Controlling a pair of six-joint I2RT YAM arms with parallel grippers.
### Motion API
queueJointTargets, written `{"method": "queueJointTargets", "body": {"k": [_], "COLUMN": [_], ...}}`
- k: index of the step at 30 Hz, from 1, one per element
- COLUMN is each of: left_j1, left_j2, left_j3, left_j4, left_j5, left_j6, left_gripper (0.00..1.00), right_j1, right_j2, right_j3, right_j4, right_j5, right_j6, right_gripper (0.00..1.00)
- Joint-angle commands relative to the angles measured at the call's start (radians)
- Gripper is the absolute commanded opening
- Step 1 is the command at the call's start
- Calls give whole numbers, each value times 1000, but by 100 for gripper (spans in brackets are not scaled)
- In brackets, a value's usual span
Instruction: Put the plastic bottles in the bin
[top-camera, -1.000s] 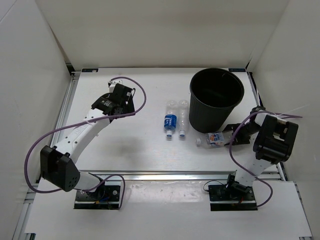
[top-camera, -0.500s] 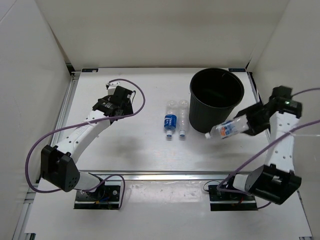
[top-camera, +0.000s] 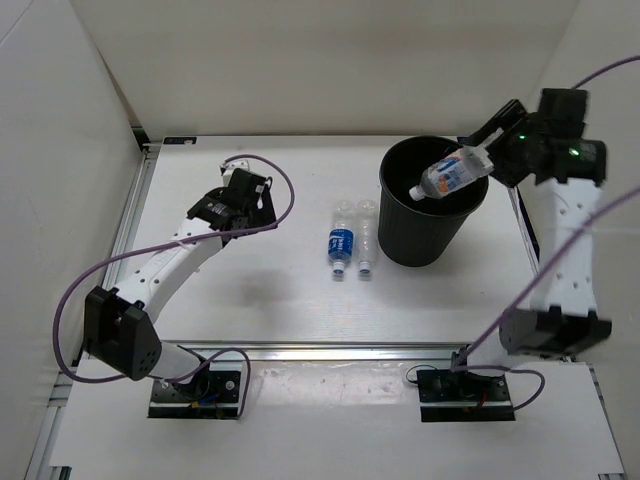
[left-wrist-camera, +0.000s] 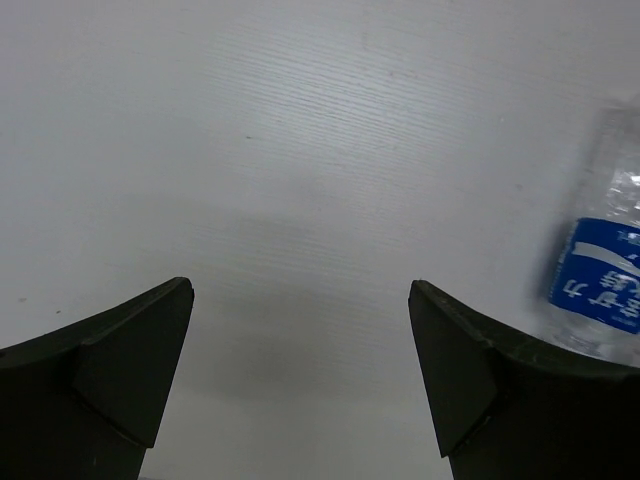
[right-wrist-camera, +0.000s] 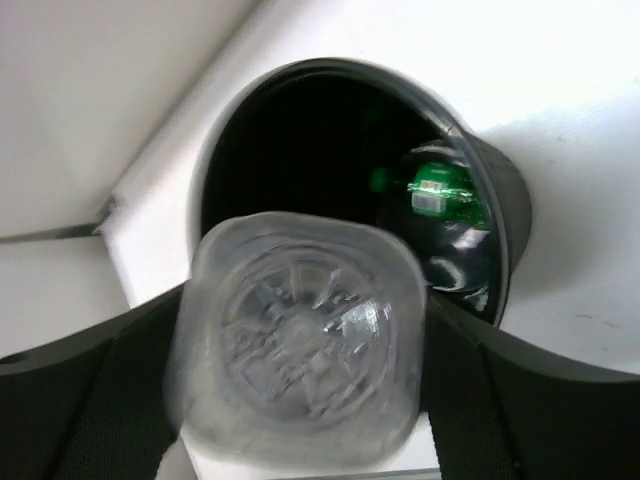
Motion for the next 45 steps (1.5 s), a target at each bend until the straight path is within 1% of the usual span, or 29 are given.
{"method": "queueJointTargets", "body": {"k": [1, 2, 4, 5, 8, 10, 11, 14, 18, 19, 20, 22, 26, 30, 33, 34, 37, 38, 41, 43, 45], "left_j1": [0, 0, 0, 0, 0, 0, 0, 0, -23, -23, -34, -34, -34, -34, -34, -34, -34, -34, -24, 7, 39], "left_j2": [43, 63, 137, 165, 284, 382, 416, 559, 720, 720, 764, 798, 872, 881, 890, 900, 900, 900, 861, 796, 733], "left_j3": [92, 116, 178, 248, 383, 445, 498, 584, 676, 695, 731, 753, 762, 692, 673, 663, 650, 650, 640, 627, 618], "left_j4": [66, 66, 76, 76, 86, 86, 86, 95, 95, 95, 95, 104, 124, 124, 124, 124, 124, 133, 133, 133, 133], "left_j5": [159, 189, 258, 278, 361, 440, 459, 546, 591, 591, 614, 646, 766, 786, 832, 844, 890, 890, 880, 831, 795], "left_j6": [17, 17, 17, 17, 8, 8, 8, -1, -20, -9, 0, 0, 0, -21, -32, -32, -41, -52, -84, -116, -168], "left_gripper": [100, 100, 100, 100, 100, 100, 100, 100, 100, 100, 100, 100, 100, 100, 100, 91, 80, 68, 38, 38, 41], "right_j1": [55, 55, 64, 76, 86, 76, 76, 56, 43, 43, 33, 33, 4, -17, -43, -52, -53, -53, -62, -62, -62], "right_j2": [103, 117, 126, 126, 100, 59, 45, -3, -35, -35, -35, -35, -75, -107, -118, -118, -118, -118, -118, -118, -127], "right_j3": [-68, -30, 8, 21, 21, -8, -25, -83, -122, -131, -131, -145, -192, -217, -226, -226, -235, -235, -255, -266, -275], "right_j4": [130, 130, 119, 119, 128, 119, 119, 119, 128, 128, 128, 128, 128, 128, 108, 108, 89, 88, 88, 88, 88], "right_j5": [164, 164, 164, 173, 174, 163, 140, 118, 69, 69, 69, 69, 60, 60, 60, 60, 60, 60, 60, 60, 60], "right_j6": [-53, -53, -53, -68, -104, -114, -114, -105, -94, -94, -94, -94, -94, -104, -104, -104, -113, -113, -104, -95, -94], "right_gripper": [90, 100, 100, 100, 100, 100, 100, 100, 100, 100, 100, 100, 100, 100, 100, 100, 100, 100, 100, 100, 100]}}
